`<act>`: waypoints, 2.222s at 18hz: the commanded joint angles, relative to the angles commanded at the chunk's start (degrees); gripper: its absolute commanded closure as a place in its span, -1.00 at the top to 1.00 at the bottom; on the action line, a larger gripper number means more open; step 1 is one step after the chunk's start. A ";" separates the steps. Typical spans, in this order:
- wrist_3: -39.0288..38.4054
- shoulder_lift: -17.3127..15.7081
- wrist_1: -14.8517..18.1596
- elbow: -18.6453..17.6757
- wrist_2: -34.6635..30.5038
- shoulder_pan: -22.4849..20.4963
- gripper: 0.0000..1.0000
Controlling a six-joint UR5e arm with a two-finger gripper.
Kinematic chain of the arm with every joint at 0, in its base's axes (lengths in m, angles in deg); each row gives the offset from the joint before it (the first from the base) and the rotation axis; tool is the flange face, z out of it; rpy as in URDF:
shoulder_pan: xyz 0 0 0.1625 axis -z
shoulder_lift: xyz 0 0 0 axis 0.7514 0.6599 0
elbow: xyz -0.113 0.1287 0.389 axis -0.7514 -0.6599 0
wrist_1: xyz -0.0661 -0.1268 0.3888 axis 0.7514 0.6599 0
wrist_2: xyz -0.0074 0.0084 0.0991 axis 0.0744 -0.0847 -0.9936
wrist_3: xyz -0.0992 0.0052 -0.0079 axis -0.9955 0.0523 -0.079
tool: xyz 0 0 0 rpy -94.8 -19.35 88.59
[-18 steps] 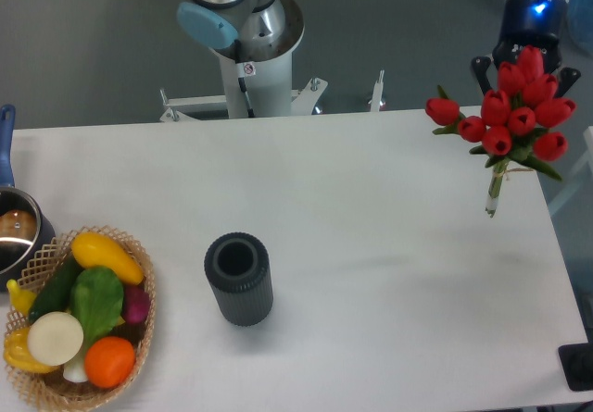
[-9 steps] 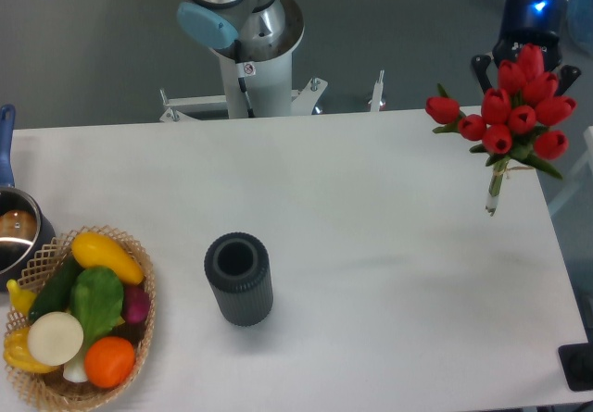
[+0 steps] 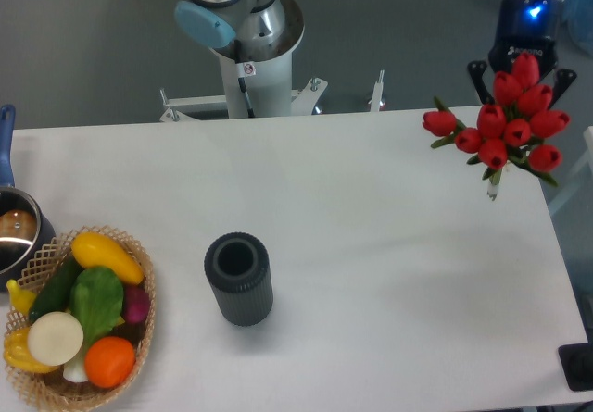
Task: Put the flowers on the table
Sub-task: 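Carry the red tulips over the table and lower them toward the surface, then open the gripper to release the tulips onto the table and lift away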
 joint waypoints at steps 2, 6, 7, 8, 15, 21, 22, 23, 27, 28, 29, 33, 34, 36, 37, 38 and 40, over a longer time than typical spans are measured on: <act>0.09 0.26 0.00 -0.09 -6.32 2.02 -0.26; 0.35 4.47 -0.09 0.00 -10.75 6.94 -0.32; 0.09 5.44 0.17 0.26 -10.92 8.09 -0.33; -0.09 6.75 0.26 0.52 -11.10 8.88 -0.36; -0.09 13.70 0.35 2.19 -11.71 12.84 -0.50; 0.09 17.48 0.26 2.28 -14.53 15.48 -0.50; 0.00 17.75 0.35 2.20 -14.53 15.66 -0.50; 0.00 18.19 0.35 2.20 -14.62 16.18 -0.50; 0.09 20.47 0.09 2.55 -14.62 17.76 -0.49; 0.00 20.83 0.09 2.64 -14.62 17.94 -0.49; 0.00 21.00 0.17 2.55 -14.62 17.94 -0.49; -0.09 21.36 0.09 2.46 -14.62 18.03 -0.31; -0.09 21.36 0.09 2.46 -14.62 18.03 -0.27; 0.09 21.18 0.00 2.72 -14.53 17.94 0.50; 0.09 21.09 0.00 2.72 -14.53 17.94 0.73; 0.00 21.01 -0.09 2.72 -14.53 17.94 0.94; -0.09 20.66 -0.09 2.90 -14.53 17.86 1.00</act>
